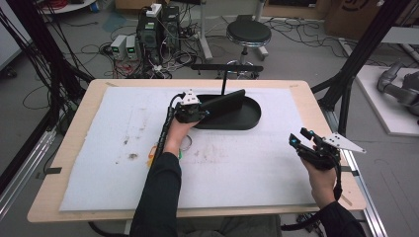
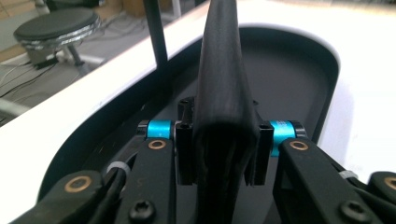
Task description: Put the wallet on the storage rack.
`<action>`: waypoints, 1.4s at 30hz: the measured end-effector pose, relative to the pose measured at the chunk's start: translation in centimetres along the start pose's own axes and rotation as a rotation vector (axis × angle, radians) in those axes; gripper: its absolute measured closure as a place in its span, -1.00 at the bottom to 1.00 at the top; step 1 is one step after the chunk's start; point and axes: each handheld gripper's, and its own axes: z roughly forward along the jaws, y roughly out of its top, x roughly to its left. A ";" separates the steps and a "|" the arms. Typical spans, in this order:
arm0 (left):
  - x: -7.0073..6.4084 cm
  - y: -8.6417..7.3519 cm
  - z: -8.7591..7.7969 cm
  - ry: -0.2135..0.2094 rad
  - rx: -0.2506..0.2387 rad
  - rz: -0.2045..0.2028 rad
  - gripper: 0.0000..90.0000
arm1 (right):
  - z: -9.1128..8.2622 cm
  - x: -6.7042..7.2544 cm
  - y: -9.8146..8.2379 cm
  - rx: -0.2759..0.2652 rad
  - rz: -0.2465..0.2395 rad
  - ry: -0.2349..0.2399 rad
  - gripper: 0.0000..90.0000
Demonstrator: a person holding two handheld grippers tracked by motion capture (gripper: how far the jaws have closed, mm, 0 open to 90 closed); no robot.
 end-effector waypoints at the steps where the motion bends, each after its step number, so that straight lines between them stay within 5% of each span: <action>1: 0.0 -0.1 0.0 0.005 0.008 0.004 0.53 | 0.0 0.0 0.0 0.000 0.000 -0.001 -0.01; 14: -0.4 0.6 -0.2 0.066 0.014 0.005 0.22 | 0.1 0.0 0.0 0.007 -0.001 0.004 -0.01; 18: -0.4 0.8 -0.6 0.108 0.013 -0.034 -0.14 | 0.1 0.1 0.0 0.012 -0.004 0.003 -0.02; 25: -0.6 1.6 -1.9 0.075 -0.004 -0.042 -0.48 | 0.2 -0.1 -0.1 0.014 -0.006 -0.003 -0.03; 33: -1.9 2.7 -4.4 0.023 0.007 -0.010 -0.48 | 0.2 -0.2 -0.1 0.017 -0.007 -0.009 -0.04; 36: -2.9 2.9 -6.1 0.044 -0.010 0.026 -0.45 | 0.2 -0.3 -0.2 0.020 -0.003 -0.012 -0.04; 42: -4.1 2.1 -10.0 0.056 -0.042 -0.011 -0.45 | 0.3 -0.5 -0.2 0.029 0.006 -0.016 -0.05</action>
